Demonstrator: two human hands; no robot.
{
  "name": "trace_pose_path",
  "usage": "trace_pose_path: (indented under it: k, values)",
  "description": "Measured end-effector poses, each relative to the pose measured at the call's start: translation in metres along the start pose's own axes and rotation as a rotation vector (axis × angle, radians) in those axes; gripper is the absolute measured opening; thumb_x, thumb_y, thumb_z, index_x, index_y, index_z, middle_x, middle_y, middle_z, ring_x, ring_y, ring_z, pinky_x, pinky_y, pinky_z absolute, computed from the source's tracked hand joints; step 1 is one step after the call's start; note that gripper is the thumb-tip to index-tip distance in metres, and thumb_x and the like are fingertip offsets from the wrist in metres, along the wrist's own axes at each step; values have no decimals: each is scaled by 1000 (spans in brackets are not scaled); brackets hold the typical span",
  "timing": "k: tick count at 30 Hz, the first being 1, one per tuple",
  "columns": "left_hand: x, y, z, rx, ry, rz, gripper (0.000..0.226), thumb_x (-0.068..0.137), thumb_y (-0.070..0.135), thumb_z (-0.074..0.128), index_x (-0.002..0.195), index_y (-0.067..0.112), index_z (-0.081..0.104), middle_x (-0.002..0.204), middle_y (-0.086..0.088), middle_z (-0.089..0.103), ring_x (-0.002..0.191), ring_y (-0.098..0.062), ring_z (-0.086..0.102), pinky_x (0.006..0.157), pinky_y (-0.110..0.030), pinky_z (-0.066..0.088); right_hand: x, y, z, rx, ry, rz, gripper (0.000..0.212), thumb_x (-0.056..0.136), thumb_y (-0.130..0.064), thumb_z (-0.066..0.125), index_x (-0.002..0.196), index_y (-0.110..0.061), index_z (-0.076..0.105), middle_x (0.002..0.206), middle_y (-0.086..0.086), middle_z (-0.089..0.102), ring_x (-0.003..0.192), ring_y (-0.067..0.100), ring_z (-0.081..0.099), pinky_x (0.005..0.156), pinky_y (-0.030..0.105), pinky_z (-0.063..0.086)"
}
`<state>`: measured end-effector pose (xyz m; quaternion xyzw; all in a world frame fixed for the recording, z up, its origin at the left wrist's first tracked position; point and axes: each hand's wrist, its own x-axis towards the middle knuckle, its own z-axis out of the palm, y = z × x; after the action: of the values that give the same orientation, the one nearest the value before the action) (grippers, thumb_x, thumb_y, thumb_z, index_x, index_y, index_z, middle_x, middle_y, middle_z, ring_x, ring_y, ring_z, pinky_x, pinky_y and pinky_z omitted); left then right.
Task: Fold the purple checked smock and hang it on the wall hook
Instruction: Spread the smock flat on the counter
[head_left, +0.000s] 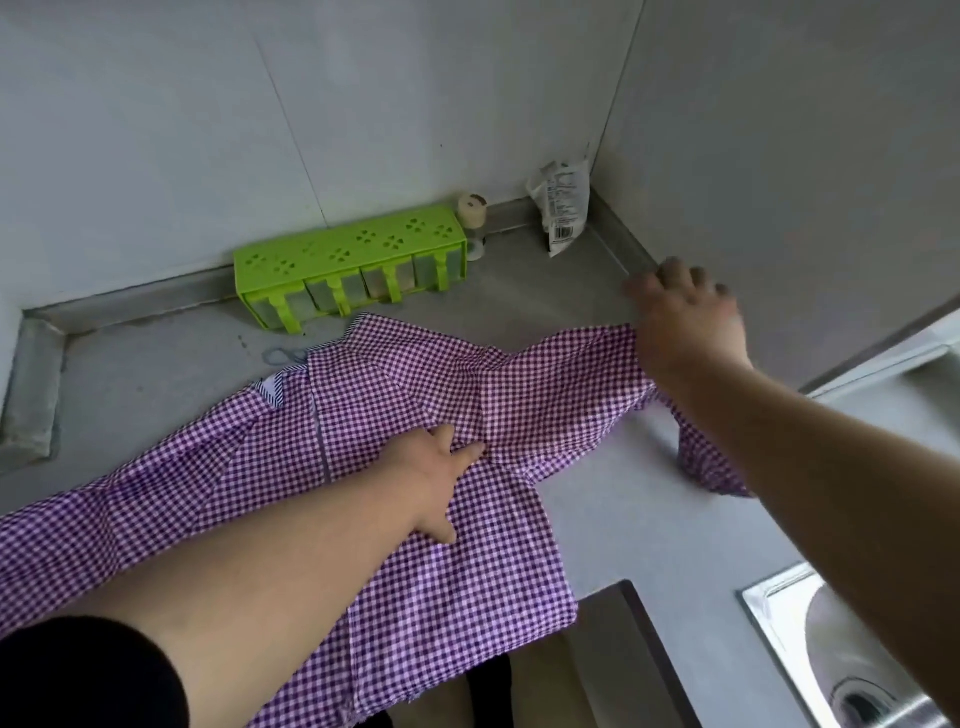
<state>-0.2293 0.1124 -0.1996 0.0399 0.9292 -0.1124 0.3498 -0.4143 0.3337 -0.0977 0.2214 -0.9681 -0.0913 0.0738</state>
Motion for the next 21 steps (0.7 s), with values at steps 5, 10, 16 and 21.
trace_pose_path:
  k: [5, 10, 16, 21]
  values:
    - [6, -1, -4, 40, 13, 41, 139, 69, 85, 72, 169, 28, -7, 174, -11, -22, 162, -39, 2, 124, -55, 32, -56, -31, 57, 105, -289, -46, 26, 95, -25, 47, 116, -18, 60, 108, 6, 66, 96, 30, 67, 77, 44, 52]
    - [14, 0, -3, -22, -27, 28, 150, 66, 78, 82, 164, 33, -22, 173, -11, -26, 162, -41, -5, 126, -59, 28, -102, -33, 88, 339, -510, 231, 38, 96, -37, 58, 130, -22, 51, 127, 7, 54, 111, 28, 59, 88, 43, 56]
    - [16, 5, -13, -41, -96, 27, 146, 67, 69, 87, 157, 51, -26, 171, -12, -30, 160, -46, -7, 124, -62, 29, -97, -18, 91, 607, -426, 614, 76, 87, -43, 74, 148, -20, 35, 139, 12, 49, 119, 34, 57, 91, 44, 55]
    - [17, 6, -16, -43, -127, 35, 145, 69, 67, 87, 157, 52, -27, 170, -13, -32, 160, -47, -10, 126, -61, 27, -68, 0, 106, 1427, -290, 1350, 74, 78, -50, 74, 135, -11, 48, 109, 8, 64, 91, 24, 62, 72, 35, 51]
